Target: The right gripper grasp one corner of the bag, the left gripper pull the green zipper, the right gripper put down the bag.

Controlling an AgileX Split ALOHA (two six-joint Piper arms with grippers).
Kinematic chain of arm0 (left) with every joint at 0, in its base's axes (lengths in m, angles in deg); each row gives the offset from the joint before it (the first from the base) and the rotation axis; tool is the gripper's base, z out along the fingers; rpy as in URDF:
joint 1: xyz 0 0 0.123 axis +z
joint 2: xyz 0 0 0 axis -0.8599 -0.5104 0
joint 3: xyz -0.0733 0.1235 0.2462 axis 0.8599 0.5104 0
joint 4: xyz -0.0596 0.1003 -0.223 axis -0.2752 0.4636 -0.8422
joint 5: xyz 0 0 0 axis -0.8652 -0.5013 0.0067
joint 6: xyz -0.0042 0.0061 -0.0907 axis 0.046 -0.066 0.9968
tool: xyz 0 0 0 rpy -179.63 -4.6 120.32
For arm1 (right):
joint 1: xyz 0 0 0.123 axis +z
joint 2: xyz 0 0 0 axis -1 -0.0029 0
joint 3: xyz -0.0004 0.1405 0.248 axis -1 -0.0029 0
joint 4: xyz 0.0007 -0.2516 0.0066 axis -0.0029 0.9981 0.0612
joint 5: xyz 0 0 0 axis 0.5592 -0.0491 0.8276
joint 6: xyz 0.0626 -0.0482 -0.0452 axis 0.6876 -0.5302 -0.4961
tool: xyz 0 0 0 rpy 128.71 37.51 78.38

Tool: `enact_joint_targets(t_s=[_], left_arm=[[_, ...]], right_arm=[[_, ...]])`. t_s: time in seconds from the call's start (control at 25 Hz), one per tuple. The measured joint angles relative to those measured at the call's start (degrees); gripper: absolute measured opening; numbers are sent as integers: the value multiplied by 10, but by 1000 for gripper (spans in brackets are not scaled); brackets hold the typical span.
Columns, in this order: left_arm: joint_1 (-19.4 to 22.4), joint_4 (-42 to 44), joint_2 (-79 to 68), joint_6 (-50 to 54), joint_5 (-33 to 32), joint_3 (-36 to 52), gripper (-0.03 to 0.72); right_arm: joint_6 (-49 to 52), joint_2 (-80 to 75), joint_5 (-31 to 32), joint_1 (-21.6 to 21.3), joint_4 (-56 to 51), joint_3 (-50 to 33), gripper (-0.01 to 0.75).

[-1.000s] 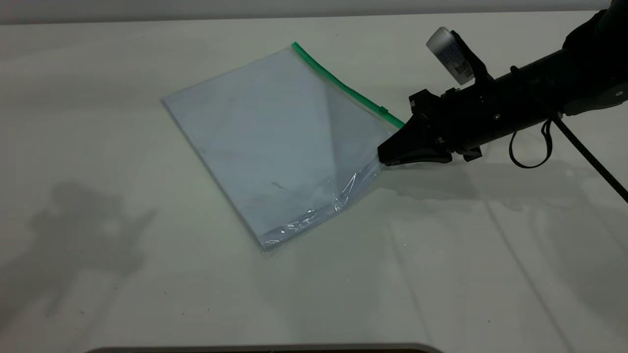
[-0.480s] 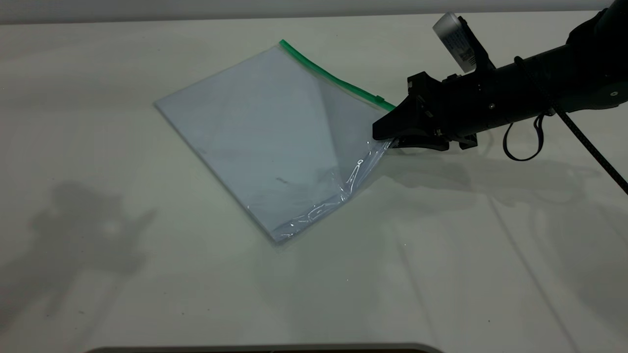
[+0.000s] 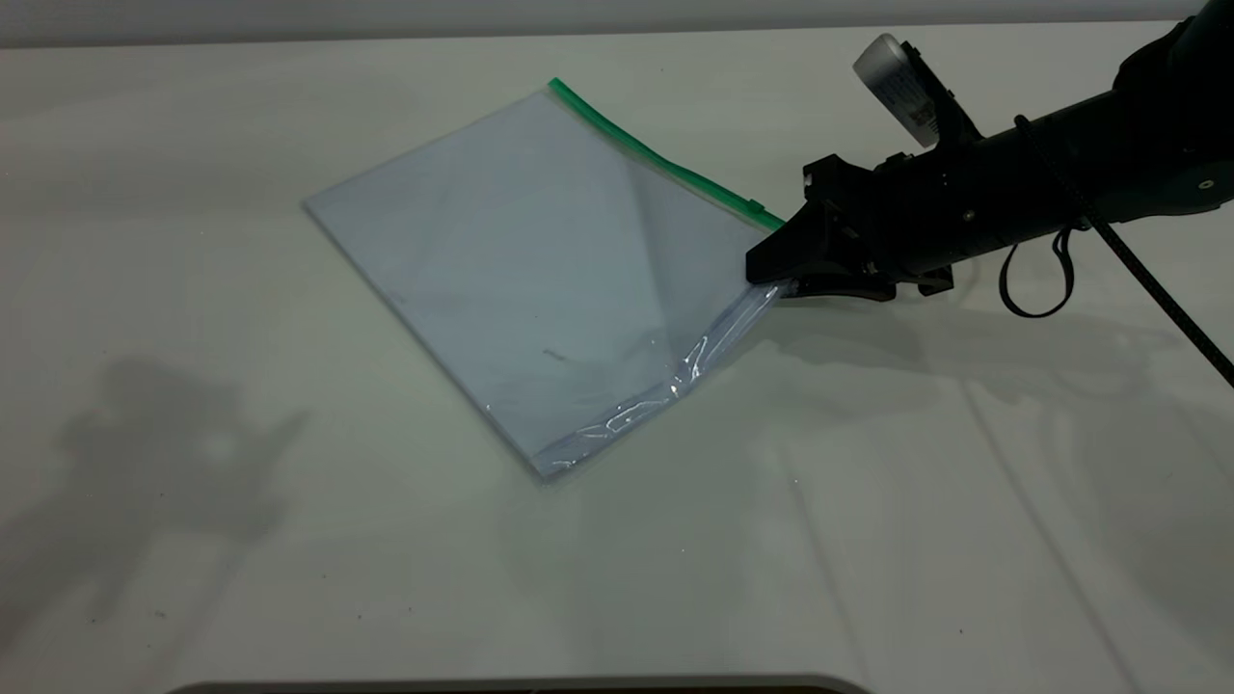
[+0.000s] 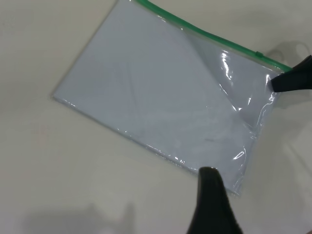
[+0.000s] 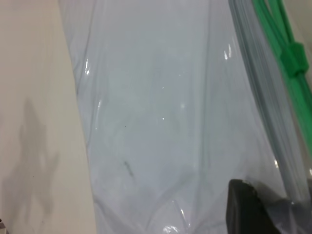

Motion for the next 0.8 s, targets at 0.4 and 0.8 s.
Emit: enact_joint_targets(t_s=[0.4, 0.8], left_arm=[[0, 0, 0, 0, 0, 0, 565], [0, 0, 0, 1, -4, 0, 565]], right_arm=[[-2, 0, -7, 0, -2, 1, 241], [-1, 0, -1, 0, 0, 27, 209]])
